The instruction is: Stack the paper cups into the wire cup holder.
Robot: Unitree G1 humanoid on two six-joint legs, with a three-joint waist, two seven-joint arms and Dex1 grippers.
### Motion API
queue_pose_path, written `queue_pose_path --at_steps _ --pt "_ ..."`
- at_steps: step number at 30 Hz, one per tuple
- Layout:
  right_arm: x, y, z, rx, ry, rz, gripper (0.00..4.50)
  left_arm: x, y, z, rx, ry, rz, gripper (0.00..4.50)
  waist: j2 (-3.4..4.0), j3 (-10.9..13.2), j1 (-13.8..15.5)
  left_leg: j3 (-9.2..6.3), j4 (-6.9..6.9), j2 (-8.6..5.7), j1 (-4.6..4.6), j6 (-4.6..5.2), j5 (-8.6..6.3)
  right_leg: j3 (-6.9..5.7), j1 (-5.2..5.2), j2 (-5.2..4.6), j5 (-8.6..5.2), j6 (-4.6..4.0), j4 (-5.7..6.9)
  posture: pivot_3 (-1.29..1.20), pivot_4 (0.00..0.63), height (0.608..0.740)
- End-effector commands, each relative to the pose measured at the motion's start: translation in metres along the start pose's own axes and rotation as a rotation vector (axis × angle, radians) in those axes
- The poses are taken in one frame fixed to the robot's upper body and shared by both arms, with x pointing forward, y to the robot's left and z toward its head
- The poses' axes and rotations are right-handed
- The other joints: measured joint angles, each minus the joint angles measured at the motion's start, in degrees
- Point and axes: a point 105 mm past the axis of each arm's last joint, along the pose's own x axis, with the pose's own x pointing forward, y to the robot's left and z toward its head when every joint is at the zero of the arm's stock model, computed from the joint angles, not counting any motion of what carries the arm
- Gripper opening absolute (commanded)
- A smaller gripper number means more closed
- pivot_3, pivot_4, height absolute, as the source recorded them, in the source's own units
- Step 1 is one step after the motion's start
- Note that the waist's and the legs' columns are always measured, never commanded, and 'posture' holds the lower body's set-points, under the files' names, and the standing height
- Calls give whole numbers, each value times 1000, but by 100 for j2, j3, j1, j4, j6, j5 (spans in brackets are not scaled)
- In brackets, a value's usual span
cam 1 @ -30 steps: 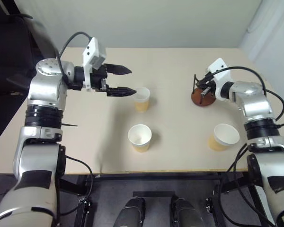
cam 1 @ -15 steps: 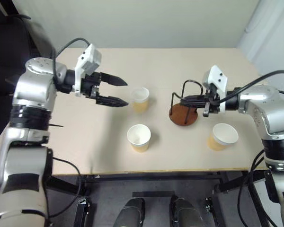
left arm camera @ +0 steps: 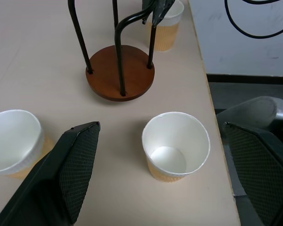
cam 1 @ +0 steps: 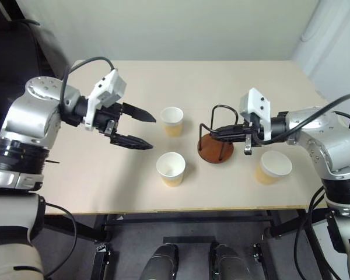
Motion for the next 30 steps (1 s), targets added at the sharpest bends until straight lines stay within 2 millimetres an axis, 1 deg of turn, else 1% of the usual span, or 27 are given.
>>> queue_pose_path --at_steps 1,21,30 --pt "2 8 8 -41 -16 31 8 -6 -7 9 32 -2 -24 4500 0 0 1 0 0 0 0 0 0 0 0 0 -1 -1 0 0 150 740" --pt "20 23 -2 -26 -8 117 8 -7 -9 10 22 -1 -24 4500 0 0 -1 0 -2 0 0 -2 -1 0 -2 0 -2 -3 0 0 150 740" --pt "23 17 -5 -37 0 107 8 -7 -9 11 25 -3 -23 4500 0 0 -2 0 -3 0 -1 -6 -4 0 -2 0 -3 -4 0 0 150 740"
